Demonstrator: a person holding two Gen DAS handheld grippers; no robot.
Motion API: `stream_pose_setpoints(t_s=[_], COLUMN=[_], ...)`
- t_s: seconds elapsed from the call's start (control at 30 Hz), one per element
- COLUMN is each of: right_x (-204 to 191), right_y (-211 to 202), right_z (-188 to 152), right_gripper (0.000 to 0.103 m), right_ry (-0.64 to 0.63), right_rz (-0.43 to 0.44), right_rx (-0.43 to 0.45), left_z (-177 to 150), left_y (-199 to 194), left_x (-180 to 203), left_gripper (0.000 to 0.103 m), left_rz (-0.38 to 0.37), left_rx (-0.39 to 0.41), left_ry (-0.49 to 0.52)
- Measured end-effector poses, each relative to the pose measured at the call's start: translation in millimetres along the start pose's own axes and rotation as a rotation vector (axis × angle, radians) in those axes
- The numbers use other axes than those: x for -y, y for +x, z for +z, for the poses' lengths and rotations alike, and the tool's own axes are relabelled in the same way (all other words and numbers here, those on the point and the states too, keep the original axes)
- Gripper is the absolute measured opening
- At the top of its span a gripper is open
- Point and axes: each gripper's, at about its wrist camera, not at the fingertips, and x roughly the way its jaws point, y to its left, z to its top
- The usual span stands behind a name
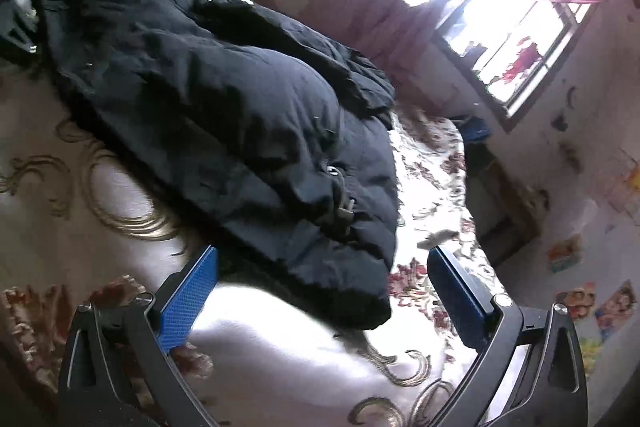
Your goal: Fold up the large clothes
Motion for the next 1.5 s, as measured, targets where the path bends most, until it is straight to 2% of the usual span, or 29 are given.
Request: stream_pose_setpoints(t_s=[0.1,0.23,0.33,0.4,0.47,0.53,0.6,0.73,0.87,1.03,1.27,1.5], right_x=[-6,-7,1,3,1,0,-1,-5,-12,-15,-14,-12], right_y=[8,17,14,14,16,18,21,14,2,7,7,9], right_z=[1,8,8,7,7,6,6,0,-3,-1,-1,0], right_gripper=[0.101,0.101,0.101,0.1,0.093,0.075,0.071,0.071,0.071,0.072,0.074,0.079], right_ry=[-0.026,-0.033,0.018,0.035,0.044,0.049,0.042,0.021,-0.017,-0.024,-0.027,-0.012], right_rz=[-0.04,-0.122,-0.127,-0.127,-0.114,-0.08,-0.054,0.018,0.011,0.008,0.003,-0.001], right_rx=[-0.003,0.063,0.126,0.135,0.129,0.128,0.122,0.057,0.055,0.039,0.039,0.04], left_z=[5,11,14,13,12,9,7,7,10,3,-19,-26], left_y=[0,-2,-5,-5,-6,-7,-9,-15,-18,-26,-33,-53], left_x=[-5,-8,-7,-5,-2,4,9,15,17,25,38,50], left_gripper=[0.103,0.103,0.103,0.103,0.103,0.102,0.098,0.091,0.09,0.091,0.091,0.092], left_rz=[-0.02,-0.019,-0.011,-0.005,0.003,0.023,0.046,0.078,0.096,0.18,0.185,0.176], left_rx=[-0.002,0.008,0.024,0.035,0.043,0.05,0.061,0.107,0.138,0.186,0.142,0.216], left_ry=[-0.019,-0.016,0.007,0.041,0.075,0.121,0.161,0.241,0.317,0.413,0.39,0.397])
